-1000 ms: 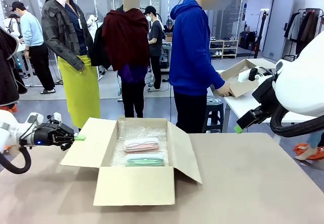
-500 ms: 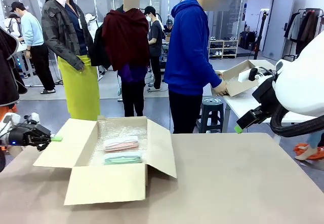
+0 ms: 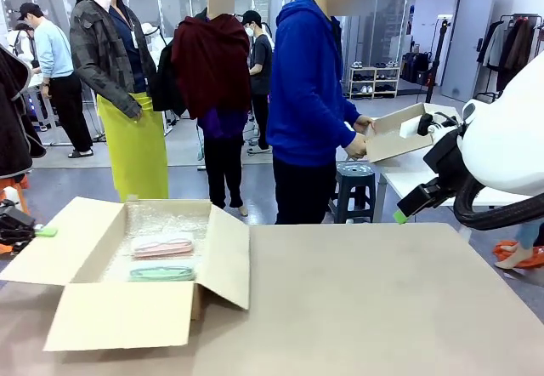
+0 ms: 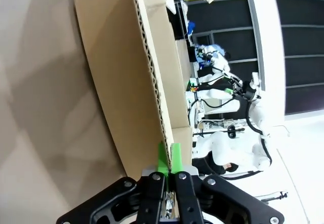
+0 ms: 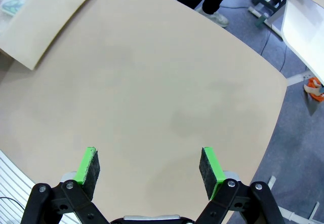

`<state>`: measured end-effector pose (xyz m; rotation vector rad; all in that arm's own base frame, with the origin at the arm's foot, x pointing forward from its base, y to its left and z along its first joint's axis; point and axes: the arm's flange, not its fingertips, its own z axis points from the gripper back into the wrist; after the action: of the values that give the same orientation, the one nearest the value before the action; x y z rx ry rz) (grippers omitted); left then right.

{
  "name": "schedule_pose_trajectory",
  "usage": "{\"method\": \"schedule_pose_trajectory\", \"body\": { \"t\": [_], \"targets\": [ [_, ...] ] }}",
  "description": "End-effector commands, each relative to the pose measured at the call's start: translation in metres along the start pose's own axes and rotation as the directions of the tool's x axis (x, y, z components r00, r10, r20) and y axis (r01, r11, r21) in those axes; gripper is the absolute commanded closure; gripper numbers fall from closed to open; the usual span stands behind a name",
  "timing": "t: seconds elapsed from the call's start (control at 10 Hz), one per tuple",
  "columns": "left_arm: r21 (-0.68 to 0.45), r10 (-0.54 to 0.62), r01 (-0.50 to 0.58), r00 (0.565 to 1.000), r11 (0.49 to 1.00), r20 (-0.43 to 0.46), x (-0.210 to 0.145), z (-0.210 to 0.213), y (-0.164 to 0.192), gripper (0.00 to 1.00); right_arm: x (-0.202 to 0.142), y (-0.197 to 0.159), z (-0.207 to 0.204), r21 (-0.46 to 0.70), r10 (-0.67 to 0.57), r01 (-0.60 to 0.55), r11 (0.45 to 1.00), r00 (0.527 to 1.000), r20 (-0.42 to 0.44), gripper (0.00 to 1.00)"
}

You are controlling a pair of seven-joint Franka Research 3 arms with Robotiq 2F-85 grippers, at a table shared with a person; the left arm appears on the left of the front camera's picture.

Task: Pack the glasses set securely to prepare it for shipping.
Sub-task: Position the Package Box on the left side of the table.

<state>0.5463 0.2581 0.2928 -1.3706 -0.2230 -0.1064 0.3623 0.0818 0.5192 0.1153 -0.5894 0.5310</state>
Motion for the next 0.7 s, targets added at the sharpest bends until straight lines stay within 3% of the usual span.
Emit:
{"method": "schedule_pose_trajectory", "body": {
  "t": [0.0, 0.4, 0.6],
  "targets": [
    [0.008, -0.034, 0.035, 0.998, 0.999, -0.046, 0.006, 0.035, 0.01, 0.98, 0.001, 0.003, 0.001, -0.01, -0.019, 0.019, 1.0, 1.0, -0.001, 0.0],
    [0.027, -0.005, 0.006, 0.999, 1.0, -0.039, 0.003, 0.108, 0.017, 0.98, 0.001, 0.003, 0.001, -0.01, -0.019, 0.019, 1.0, 1.0, -0.001, 0.0],
    [0.019, -0.018, 0.018, 1.0, 1.0, -0.019, 0.0, 0.122, 0.011, 0.98, 0.001, 0.003, 0.001, -0.01, -0.019, 0.019, 1.0, 1.0, -0.001, 0.0]
  ]
}}
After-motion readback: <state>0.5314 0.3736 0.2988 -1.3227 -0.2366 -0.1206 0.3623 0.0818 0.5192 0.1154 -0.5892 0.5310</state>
